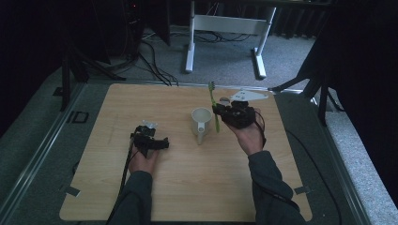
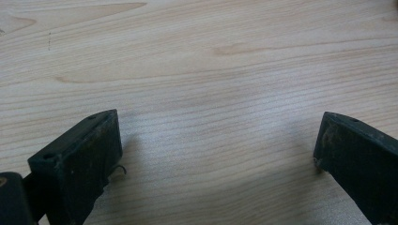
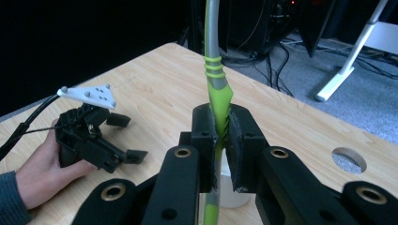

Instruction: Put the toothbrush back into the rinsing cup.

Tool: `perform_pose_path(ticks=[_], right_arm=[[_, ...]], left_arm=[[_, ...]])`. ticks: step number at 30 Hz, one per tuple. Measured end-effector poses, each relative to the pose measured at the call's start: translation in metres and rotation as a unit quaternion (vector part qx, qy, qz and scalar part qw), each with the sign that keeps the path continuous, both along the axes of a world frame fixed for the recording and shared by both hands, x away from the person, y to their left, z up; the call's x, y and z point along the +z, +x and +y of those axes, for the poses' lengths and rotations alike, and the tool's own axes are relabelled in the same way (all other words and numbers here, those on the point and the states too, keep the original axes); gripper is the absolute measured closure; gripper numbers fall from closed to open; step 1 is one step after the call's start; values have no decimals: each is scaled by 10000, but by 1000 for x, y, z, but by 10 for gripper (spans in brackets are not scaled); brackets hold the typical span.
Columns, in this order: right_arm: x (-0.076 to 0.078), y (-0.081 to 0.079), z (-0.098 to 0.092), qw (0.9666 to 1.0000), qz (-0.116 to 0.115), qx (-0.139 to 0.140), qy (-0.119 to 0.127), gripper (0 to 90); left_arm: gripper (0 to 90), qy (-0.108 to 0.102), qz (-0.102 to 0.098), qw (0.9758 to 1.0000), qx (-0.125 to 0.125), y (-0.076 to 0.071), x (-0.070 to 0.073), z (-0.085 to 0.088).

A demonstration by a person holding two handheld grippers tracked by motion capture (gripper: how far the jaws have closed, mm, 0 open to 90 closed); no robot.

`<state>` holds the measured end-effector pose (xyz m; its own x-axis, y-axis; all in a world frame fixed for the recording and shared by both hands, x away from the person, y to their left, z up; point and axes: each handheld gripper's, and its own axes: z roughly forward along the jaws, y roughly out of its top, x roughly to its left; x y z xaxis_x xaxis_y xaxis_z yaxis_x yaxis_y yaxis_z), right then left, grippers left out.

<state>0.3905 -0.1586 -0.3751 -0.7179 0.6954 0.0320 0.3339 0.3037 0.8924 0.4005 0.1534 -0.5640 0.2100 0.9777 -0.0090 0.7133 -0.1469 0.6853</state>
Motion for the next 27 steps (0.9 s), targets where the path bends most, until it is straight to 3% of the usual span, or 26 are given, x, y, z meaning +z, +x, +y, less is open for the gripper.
perform_pose_path(ticks=[27], right_arm=[[-1,3,1,9990,-236,-146,338,822]], left_arm=[[16,-5,-2,10000,-2,0,0,0]])
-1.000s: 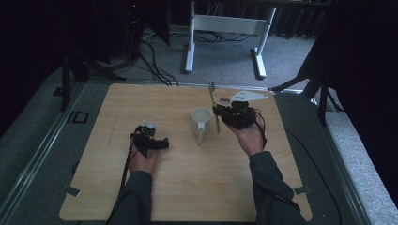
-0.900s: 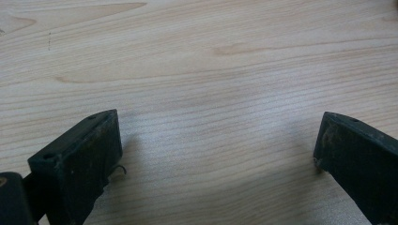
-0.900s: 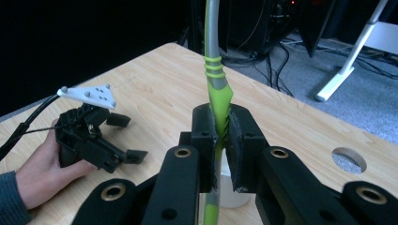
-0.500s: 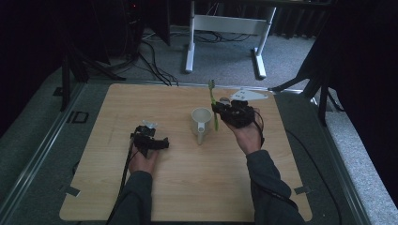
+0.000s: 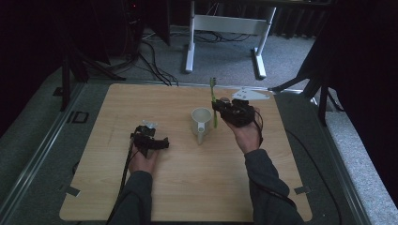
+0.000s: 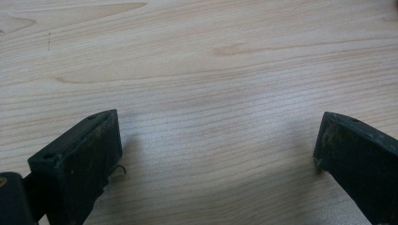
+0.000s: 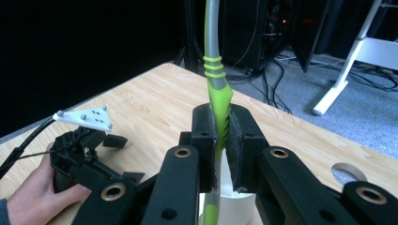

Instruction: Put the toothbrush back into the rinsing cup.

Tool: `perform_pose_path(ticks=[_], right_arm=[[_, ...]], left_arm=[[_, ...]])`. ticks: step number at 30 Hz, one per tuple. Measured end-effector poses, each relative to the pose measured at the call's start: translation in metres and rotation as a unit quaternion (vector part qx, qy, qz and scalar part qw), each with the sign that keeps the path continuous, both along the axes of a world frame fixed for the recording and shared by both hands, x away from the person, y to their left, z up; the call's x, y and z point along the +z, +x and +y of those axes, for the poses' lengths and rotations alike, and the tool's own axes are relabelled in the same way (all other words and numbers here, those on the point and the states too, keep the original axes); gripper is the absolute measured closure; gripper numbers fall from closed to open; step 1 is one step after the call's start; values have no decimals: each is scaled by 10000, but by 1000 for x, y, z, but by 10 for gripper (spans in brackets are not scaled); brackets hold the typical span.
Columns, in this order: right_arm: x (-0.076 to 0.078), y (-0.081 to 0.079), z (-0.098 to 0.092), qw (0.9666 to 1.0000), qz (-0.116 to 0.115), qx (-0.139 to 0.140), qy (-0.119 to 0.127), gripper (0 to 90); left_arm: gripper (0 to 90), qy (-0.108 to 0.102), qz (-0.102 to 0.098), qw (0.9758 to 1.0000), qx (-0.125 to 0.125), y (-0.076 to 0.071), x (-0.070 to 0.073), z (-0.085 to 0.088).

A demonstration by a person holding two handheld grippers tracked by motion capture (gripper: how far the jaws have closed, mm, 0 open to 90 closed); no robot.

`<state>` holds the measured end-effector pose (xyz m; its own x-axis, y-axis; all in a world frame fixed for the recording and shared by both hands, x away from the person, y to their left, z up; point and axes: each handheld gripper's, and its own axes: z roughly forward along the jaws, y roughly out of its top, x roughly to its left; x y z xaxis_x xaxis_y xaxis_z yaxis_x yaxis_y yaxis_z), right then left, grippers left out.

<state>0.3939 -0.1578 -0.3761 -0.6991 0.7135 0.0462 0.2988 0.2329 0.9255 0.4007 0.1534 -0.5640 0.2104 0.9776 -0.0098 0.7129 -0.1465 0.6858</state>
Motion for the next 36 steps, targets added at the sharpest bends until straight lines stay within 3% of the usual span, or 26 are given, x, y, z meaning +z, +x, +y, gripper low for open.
perform_pose_path(ticks=[36], right_arm=[[-15,10,5,9996,-177,-46,232,822]], left_arm=[[16,0,-2,10000,4,0,0,0]])
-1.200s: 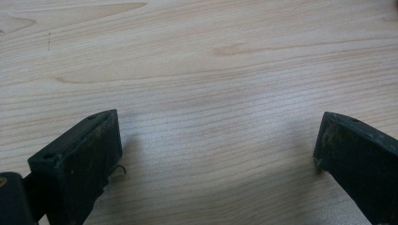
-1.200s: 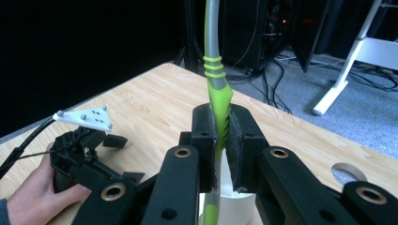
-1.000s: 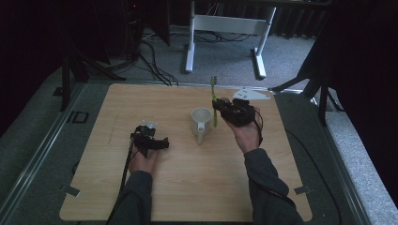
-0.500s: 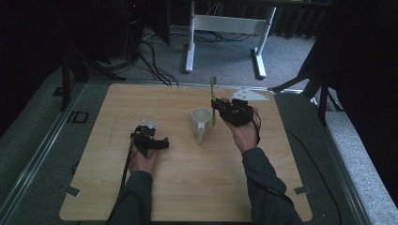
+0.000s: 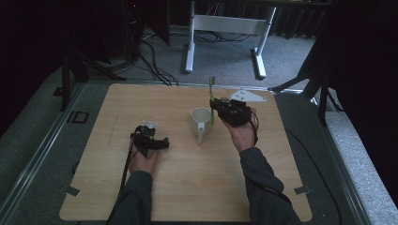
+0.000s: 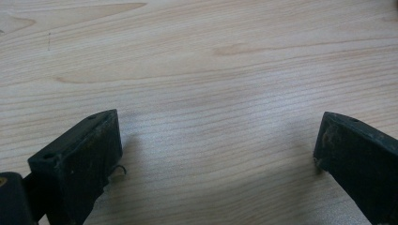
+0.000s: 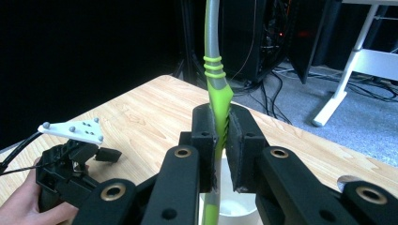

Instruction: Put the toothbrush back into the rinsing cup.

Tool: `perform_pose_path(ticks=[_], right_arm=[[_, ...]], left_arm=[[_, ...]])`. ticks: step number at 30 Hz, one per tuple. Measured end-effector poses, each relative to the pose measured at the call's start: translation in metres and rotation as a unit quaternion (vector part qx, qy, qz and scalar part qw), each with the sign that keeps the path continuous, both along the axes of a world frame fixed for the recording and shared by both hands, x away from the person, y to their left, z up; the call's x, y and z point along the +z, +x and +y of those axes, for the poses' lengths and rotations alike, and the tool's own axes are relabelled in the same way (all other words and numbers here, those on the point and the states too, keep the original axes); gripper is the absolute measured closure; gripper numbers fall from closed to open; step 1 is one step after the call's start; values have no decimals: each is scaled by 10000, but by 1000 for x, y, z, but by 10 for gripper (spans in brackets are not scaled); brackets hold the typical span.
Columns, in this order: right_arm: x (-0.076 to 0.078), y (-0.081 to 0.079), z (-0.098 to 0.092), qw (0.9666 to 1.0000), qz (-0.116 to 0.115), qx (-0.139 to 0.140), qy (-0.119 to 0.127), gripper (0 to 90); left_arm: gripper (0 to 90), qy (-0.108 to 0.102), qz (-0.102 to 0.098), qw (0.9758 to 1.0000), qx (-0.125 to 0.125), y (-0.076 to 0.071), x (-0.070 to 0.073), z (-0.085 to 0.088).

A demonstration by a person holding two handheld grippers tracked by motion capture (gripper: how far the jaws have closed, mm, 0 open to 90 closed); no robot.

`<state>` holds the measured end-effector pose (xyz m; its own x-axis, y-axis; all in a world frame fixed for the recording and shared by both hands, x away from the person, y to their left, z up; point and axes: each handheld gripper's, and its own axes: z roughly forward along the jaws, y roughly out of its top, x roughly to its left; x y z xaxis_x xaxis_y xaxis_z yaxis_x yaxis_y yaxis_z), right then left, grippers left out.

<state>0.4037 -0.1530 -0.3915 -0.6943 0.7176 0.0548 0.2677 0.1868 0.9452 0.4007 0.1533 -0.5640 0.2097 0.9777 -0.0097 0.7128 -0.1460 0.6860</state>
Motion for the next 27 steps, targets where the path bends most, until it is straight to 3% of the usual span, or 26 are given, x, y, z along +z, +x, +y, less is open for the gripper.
perform_pose_path(ticks=[10,27], right_arm=[[-3,1,1,9998,-31,-35,173,821],[-13,4,8,9999,-50,9,89,820]], left_arm=[[16,-1,0,10000,-1,0,0,0],[17,-4,2,10000,-3,0,0,0]])
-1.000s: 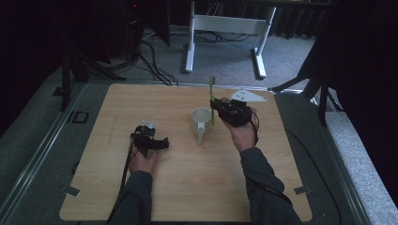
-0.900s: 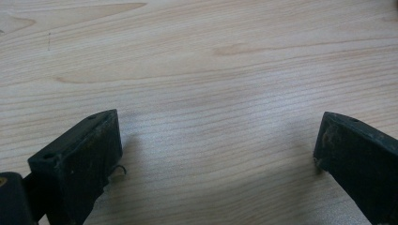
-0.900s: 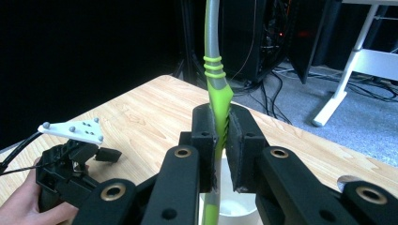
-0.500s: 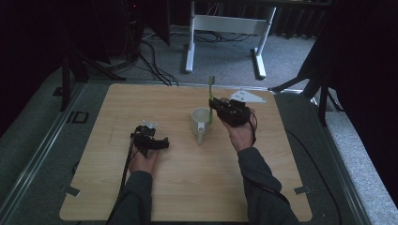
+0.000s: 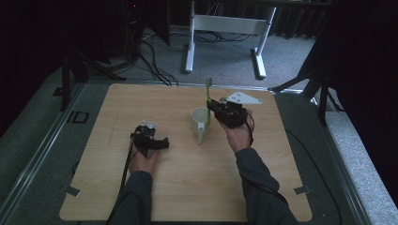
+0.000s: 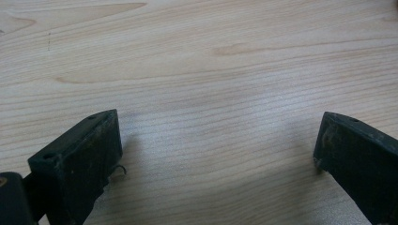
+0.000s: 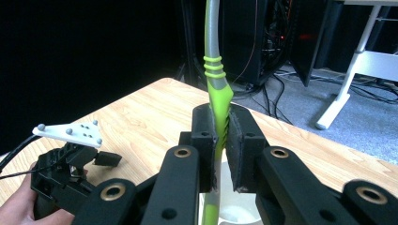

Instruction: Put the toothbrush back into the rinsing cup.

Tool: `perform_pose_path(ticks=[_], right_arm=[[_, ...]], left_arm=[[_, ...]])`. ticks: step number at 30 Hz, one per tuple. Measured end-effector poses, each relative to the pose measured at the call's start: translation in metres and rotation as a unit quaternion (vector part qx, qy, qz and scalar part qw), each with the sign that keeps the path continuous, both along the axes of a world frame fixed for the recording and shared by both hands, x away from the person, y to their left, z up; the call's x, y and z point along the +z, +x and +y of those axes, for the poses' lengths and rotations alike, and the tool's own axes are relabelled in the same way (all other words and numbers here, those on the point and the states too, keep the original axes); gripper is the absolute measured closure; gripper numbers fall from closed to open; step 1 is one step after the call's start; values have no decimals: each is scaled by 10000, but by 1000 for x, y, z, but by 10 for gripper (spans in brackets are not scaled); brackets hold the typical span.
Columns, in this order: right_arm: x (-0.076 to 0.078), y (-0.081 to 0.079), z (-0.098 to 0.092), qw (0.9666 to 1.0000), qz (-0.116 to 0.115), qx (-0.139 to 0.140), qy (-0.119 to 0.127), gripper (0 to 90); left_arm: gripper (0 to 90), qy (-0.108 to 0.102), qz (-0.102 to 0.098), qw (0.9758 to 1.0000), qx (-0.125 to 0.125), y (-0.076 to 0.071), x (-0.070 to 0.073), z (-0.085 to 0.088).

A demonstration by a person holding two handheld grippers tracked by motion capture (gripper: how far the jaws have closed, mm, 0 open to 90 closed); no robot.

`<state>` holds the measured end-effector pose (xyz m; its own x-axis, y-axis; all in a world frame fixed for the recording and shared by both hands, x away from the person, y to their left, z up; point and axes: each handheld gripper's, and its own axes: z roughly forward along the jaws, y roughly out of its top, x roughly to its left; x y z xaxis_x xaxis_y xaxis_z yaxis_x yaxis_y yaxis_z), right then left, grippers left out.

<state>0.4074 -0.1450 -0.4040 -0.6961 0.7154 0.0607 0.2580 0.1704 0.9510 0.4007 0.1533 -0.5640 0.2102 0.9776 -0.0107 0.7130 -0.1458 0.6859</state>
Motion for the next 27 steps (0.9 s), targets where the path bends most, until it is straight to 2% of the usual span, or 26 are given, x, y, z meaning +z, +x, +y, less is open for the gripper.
perform_pose_path(ticks=[8,13,27], right_arm=[[-4,1,4,10000,26,-37,63,820],[-6,1,8,10000,-1,-19,0,820],[-13,2,13,10000,57,-8,14,818]], left_arm=[[16,12,2,10000,0,0,0,0],[17,7,0,10000,-2,0,0,0],[16,10,0,10000,2,0,0,0]])
